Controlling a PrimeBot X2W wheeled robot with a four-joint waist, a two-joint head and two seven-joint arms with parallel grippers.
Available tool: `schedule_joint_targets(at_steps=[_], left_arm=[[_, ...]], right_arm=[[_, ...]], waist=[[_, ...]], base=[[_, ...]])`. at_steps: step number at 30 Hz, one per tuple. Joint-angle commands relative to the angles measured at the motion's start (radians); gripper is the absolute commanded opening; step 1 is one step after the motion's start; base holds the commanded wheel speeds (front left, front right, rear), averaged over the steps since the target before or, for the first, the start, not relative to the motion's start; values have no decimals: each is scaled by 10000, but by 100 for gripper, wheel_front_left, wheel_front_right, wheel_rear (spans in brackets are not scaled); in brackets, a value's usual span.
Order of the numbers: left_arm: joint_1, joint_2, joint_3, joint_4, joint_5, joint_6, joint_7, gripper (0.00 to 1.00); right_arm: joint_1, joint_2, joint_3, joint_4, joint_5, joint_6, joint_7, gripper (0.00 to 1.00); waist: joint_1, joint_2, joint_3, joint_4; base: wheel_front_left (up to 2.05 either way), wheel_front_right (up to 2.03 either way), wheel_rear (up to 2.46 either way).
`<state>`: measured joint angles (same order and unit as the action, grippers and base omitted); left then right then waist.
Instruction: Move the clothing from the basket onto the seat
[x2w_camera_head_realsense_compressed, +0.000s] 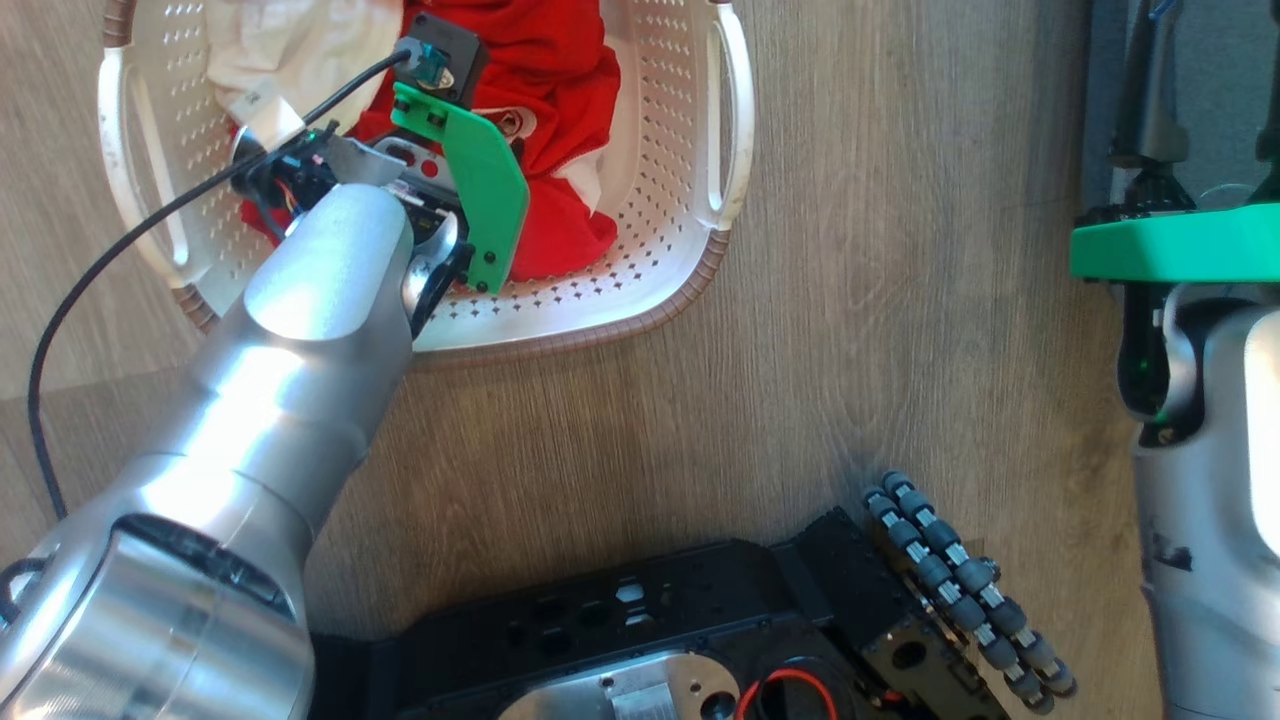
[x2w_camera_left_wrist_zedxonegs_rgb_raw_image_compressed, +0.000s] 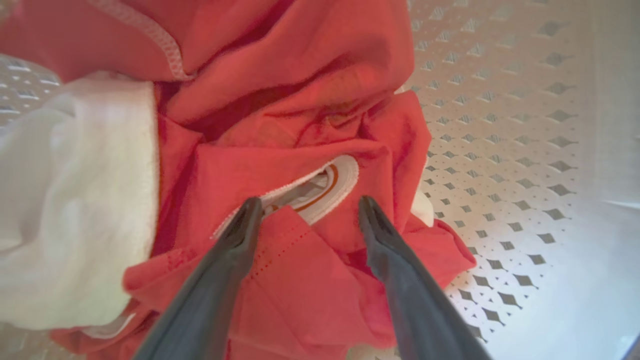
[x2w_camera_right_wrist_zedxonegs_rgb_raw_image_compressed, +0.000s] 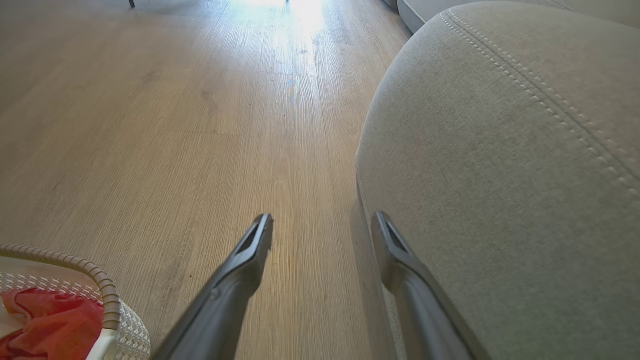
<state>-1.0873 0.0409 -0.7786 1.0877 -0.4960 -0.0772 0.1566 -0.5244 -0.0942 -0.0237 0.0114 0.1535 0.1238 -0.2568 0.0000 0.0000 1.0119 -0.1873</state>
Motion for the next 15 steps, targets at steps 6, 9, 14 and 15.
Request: schedule_joint_targets(at_steps=[6, 9, 14, 15], left_arm=[[-98, 93, -440, 67, -35, 224, -331, 100], [-184, 93, -732, 249, 60, 292, -383, 100], [-337, 93, -1021, 480, 79, 466, -547, 100], [-373, 93, -1067, 509, 64, 490, -559, 100]], right_arm=[[702, -143, 79, -365, 37, 69, -49, 100], [714, -151, 108, -394, 53, 69, -49, 100], [735, -154, 163, -432, 86, 69, -49, 100], [746, -159, 167, -434, 91, 69, -49, 100]], waist=[[0, 0, 92, 4], [0, 0, 123, -15], [0, 0, 168, -36], [0, 0, 178, -33]], base=[[0, 0, 0], [0, 0, 0], [0, 0, 0], [0, 0, 0]])
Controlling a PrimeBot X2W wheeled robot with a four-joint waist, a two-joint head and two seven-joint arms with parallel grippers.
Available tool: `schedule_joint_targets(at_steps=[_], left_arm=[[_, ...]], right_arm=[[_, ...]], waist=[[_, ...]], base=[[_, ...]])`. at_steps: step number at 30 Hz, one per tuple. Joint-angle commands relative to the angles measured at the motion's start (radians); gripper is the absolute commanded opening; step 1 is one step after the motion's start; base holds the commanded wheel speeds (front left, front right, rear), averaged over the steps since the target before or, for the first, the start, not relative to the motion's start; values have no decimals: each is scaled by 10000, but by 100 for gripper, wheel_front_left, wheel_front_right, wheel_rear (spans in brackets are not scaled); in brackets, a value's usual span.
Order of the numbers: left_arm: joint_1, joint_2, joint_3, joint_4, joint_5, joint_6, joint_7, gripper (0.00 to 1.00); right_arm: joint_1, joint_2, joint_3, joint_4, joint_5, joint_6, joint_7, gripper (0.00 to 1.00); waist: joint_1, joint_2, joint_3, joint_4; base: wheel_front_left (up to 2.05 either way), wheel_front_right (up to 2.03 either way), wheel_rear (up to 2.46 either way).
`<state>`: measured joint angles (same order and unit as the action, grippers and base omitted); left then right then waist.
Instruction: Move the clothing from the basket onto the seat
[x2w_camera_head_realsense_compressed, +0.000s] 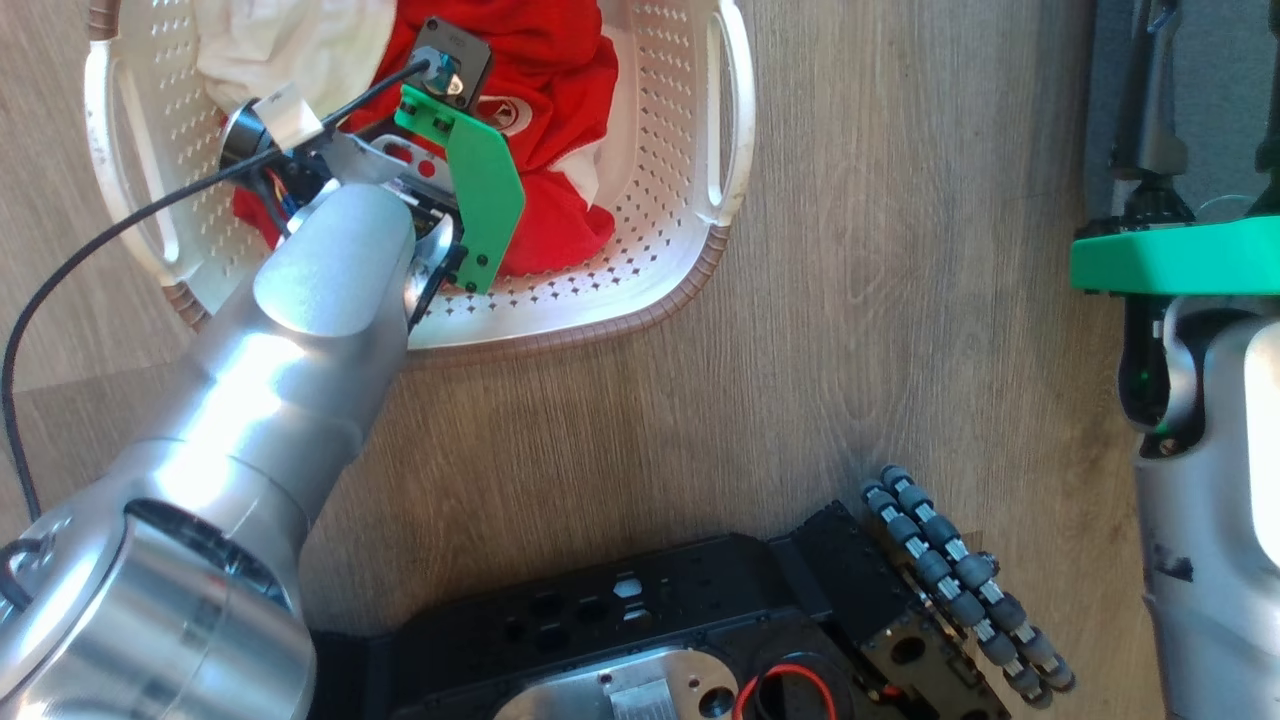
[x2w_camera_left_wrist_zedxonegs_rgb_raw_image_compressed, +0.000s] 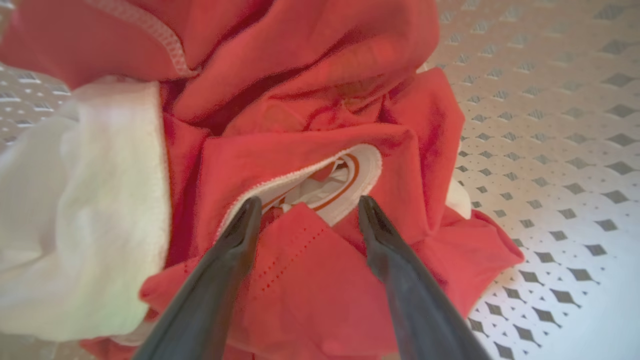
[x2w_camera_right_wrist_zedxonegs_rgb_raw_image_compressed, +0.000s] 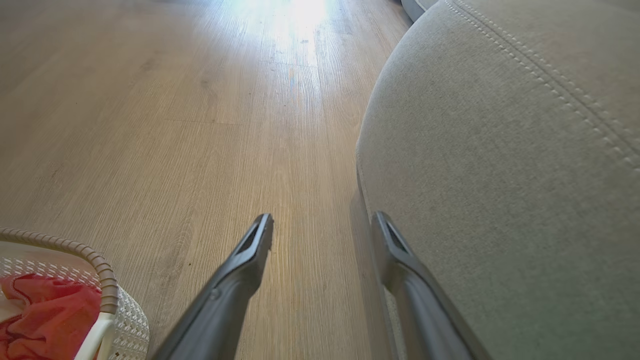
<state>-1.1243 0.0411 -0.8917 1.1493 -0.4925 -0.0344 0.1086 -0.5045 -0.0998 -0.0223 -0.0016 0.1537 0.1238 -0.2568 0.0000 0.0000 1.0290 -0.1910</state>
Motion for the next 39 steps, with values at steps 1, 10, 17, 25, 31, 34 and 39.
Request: schedule_joint_targets(at_steps=[1, 10, 17, 25, 31, 34, 39], left_arm=[[-40, 91, 11, -76, 24, 95, -89, 100], [-198, 91, -393, 223, -30, 226, -67, 100], [-271, 91, -675, 277, -168, 255, -81, 44], [-340, 91, -1044, 369, -169, 353, -471, 0], [-131, 91, -786, -252, -875, 409, -1222, 0], [217, 91, -628, -515, -1267, 426, -1813, 0], [839, 101, -213, -465, -1816, 387, -2850, 0]], right_arm=[[559, -109, 156, -302, 93, 69, -49, 100], [601, -121, 185, -312, 137, 69, -49, 100], [668, -168, 195, -347, 179, 69, -49, 100], [716, -187, 158, -343, 159, 69, -49, 100], [752, -211, 83, -205, 185, 69, -49, 100], [876, -244, 15, -114, 186, 69, -49, 100], [1237, -424, -18, 148, 114, 69, -49, 100]], waist=[[0, 0, 13, 10], [0, 0, 42, 27], [0, 0, 149, 39], [0, 0, 90, 119], [0, 0, -488, 446], [0, 0, -1089, 681], [0, 0, -2443, 1122]], base=[[0, 0, 0], [0, 0, 0], [0, 0, 0], [0, 0, 0], [0, 0, 0], [0, 0, 0], [0, 0, 0]])
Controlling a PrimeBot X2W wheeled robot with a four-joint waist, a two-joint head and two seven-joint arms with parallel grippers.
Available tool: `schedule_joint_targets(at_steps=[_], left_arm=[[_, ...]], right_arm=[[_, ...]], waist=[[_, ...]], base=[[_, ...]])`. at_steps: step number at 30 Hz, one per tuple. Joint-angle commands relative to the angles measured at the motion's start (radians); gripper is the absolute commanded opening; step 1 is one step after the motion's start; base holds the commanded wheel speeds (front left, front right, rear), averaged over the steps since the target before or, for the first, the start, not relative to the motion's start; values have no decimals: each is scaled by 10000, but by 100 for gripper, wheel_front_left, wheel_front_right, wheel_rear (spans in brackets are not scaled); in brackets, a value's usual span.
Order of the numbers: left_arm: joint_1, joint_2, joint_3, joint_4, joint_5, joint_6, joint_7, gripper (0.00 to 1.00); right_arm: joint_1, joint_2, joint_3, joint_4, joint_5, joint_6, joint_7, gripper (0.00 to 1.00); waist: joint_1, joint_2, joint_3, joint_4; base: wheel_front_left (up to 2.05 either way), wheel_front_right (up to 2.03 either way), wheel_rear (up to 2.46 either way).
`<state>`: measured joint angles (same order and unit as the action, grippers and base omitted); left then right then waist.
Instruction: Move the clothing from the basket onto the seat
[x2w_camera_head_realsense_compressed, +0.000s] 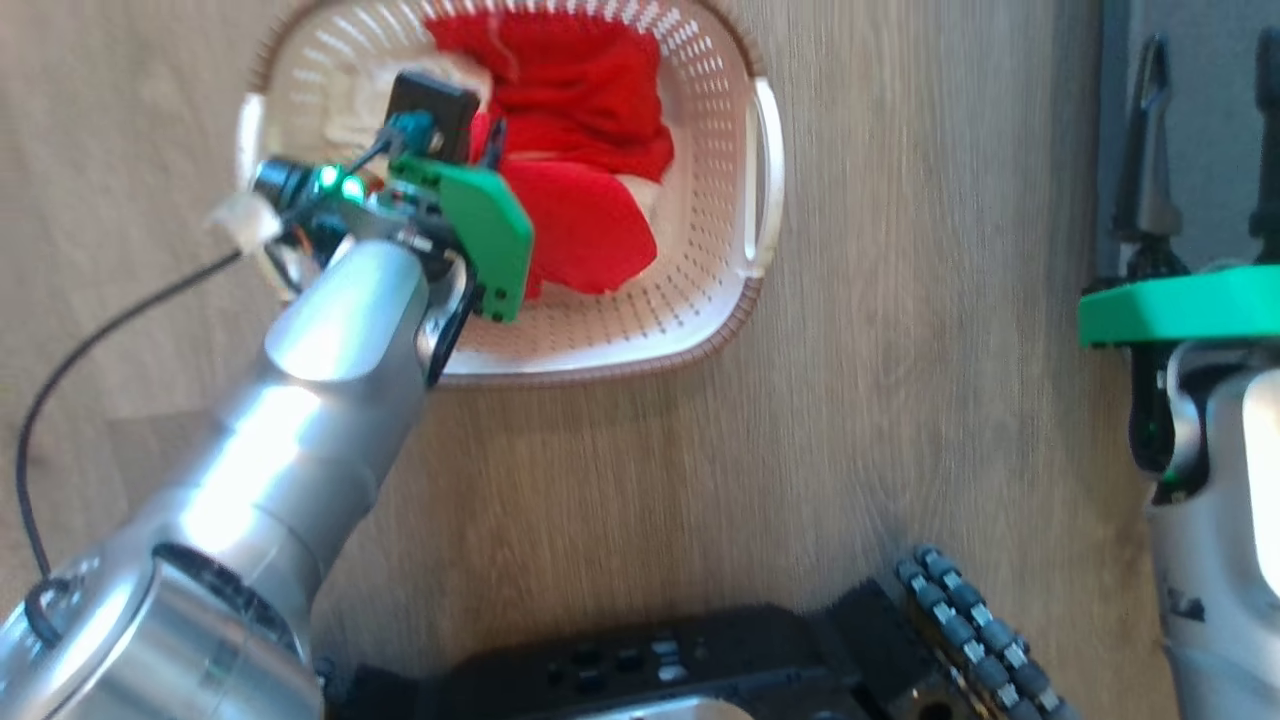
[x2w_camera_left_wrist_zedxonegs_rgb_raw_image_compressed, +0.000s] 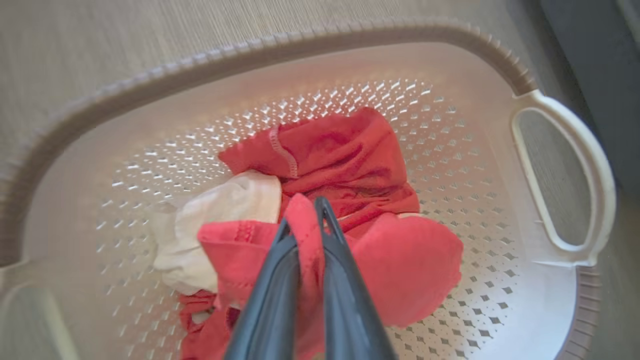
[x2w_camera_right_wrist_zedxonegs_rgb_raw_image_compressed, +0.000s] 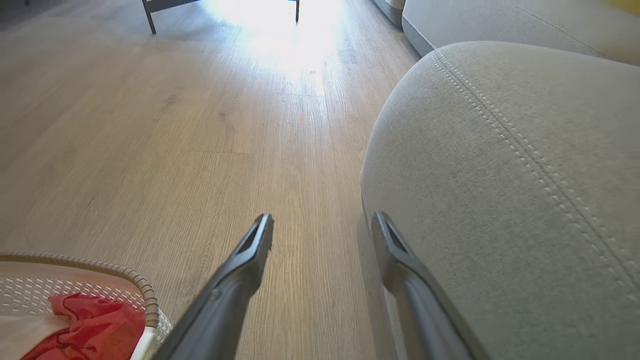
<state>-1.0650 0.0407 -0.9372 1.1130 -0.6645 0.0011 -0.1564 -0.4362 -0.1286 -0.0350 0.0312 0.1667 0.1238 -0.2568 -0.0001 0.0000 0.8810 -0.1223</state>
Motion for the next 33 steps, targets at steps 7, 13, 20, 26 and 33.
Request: schedule_joint_targets(at_steps=[7, 13, 20, 26, 33], left_arm=[[1178, 391, 1047, -303, -821, -85, -930, 0], [2242, 886, 1733, -1341, -1003, 221, -1045, 0], [3950, 1782, 2635, -3710, -652, 897, -1051, 0], [5273, 2573, 3049, -5418, -543, 1514, -1052, 0], [6293, 3506, 3519, -7172, -469, 2334, -1019, 0]], right_arm=[[1305, -455, 61, 298, -44, 69, -49, 100], [2162, -658, -15, 709, -20, 69, -49, 100], [2920, -685, 11, 1090, -50, 69, -49, 100], [3493, -772, 56, 1307, -49, 69, -49, 100], [3952, -958, 93, 1396, -72, 69, -49, 100]], waist=[[1, 0, -3077, 1013], [1, 0, -4680, 1394], [1, 0, -6244, 1595], [1, 0, -7287, 1680], [1, 0, -7977, 1800]], base=[[0, 0, 0], [0, 0, 0], [0, 0, 0], [0, 0, 0], [0, 0, 0]])
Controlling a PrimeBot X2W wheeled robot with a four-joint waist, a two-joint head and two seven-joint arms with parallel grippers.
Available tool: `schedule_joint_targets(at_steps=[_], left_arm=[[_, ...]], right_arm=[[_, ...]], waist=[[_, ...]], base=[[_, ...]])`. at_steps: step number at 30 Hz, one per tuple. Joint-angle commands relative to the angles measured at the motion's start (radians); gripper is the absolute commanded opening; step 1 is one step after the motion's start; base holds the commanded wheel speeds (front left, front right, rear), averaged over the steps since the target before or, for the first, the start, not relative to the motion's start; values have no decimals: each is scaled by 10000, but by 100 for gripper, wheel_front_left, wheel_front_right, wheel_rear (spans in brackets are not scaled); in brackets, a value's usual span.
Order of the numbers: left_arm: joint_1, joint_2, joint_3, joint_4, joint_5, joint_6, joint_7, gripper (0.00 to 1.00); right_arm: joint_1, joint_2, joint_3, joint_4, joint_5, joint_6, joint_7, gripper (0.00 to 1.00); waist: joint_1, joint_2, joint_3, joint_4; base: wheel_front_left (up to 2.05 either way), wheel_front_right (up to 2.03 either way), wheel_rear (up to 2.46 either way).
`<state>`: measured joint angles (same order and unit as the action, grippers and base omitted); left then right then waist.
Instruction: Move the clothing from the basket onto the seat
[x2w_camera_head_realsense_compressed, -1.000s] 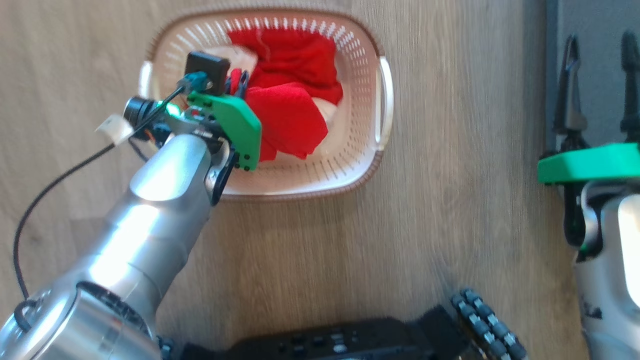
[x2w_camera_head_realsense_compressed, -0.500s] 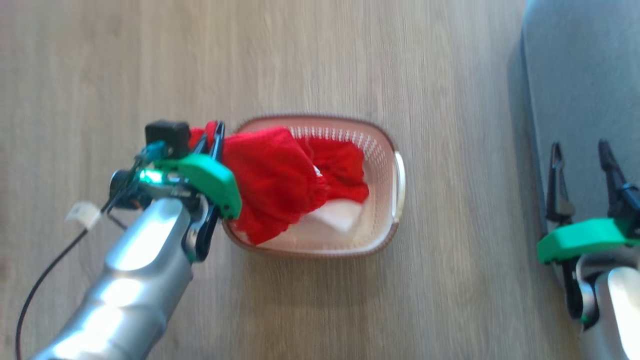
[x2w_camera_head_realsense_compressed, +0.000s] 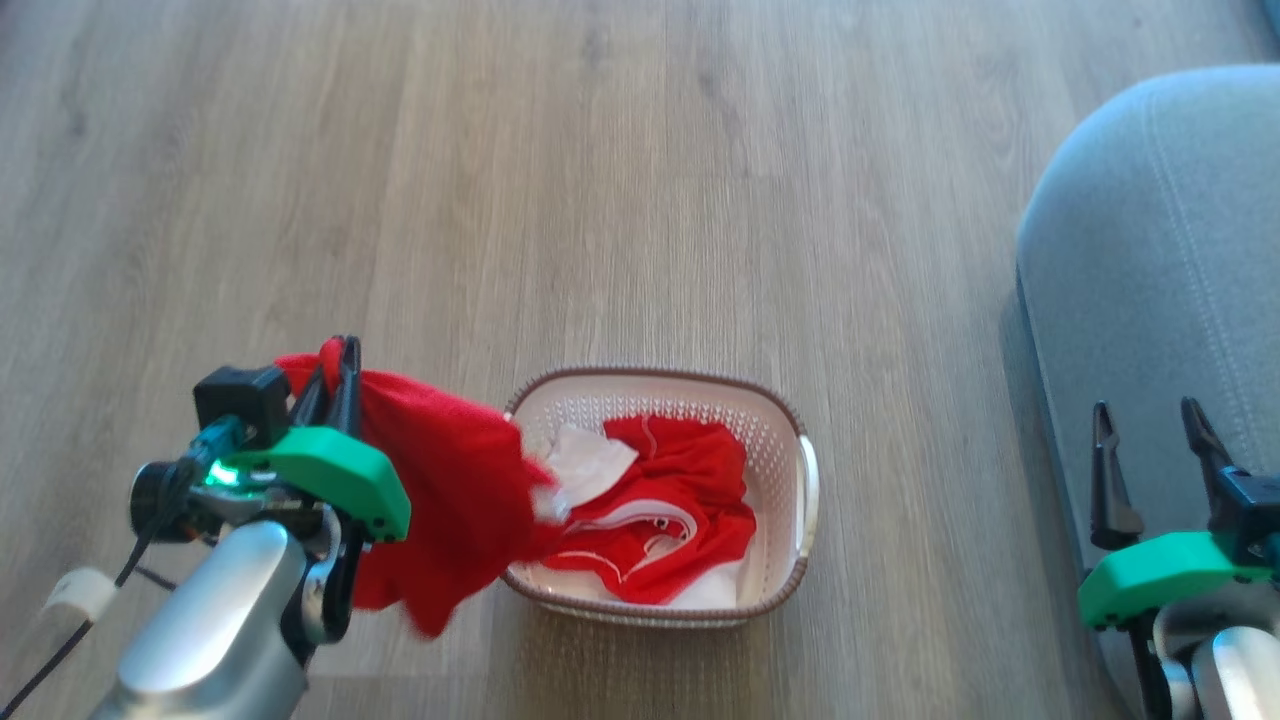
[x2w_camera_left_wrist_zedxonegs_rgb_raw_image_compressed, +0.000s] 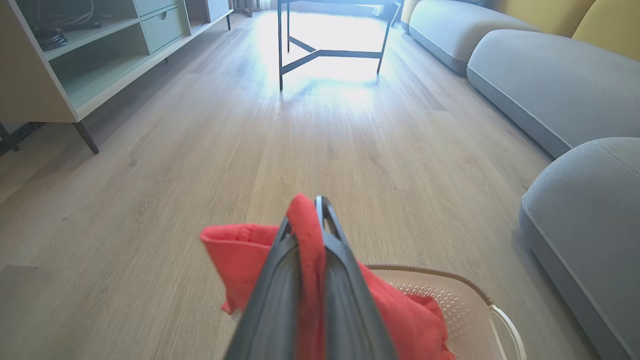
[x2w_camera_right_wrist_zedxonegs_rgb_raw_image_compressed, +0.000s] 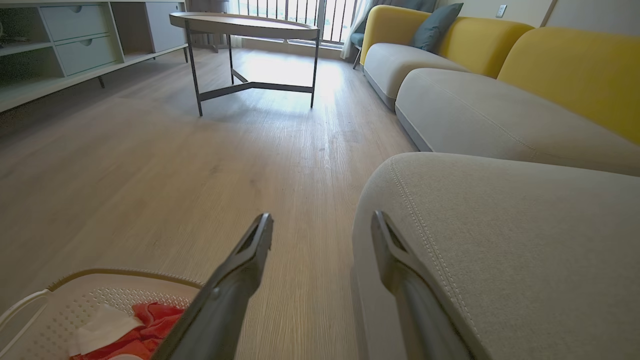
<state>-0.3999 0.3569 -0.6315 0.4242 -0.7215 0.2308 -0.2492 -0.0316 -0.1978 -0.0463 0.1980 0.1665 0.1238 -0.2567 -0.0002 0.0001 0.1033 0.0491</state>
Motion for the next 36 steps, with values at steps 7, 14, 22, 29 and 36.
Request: schedule_joint_targets(at_steps=[7, 14, 22, 29, 36], left_arm=[[247, 1063, 631, -1577, 107, 632, 369, 0], [509, 1385, 558, -2331, 178, 892, 693, 0], [559, 1573, 506, -2701, 233, 971, 830, 0], [530, 1629, 431, -2785, 210, 780, 779, 0], [483, 1616, 363, -2607, 105, 426, 644, 0]], right_arm=[[39, -347, 448, -111, -36, 69, -51, 100], [29, -440, 770, 60, 36, 69, -51, 100], [-59, -542, 941, 116, 92, 69, -51, 100], [-131, -592, 1023, 124, 133, 69, -51, 100], [-202, -613, 1109, 175, 146, 69, -51, 100]], waist=[[2, -1, -662, 103], [2, -1, -853, 127], [2, -1, -861, 147], [2, -1, -826, 152], [2, -1, -833, 145]], base=[[0, 0, 0], [0, 0, 0], [0, 0, 0], [0, 0, 0], [0, 0, 0]])
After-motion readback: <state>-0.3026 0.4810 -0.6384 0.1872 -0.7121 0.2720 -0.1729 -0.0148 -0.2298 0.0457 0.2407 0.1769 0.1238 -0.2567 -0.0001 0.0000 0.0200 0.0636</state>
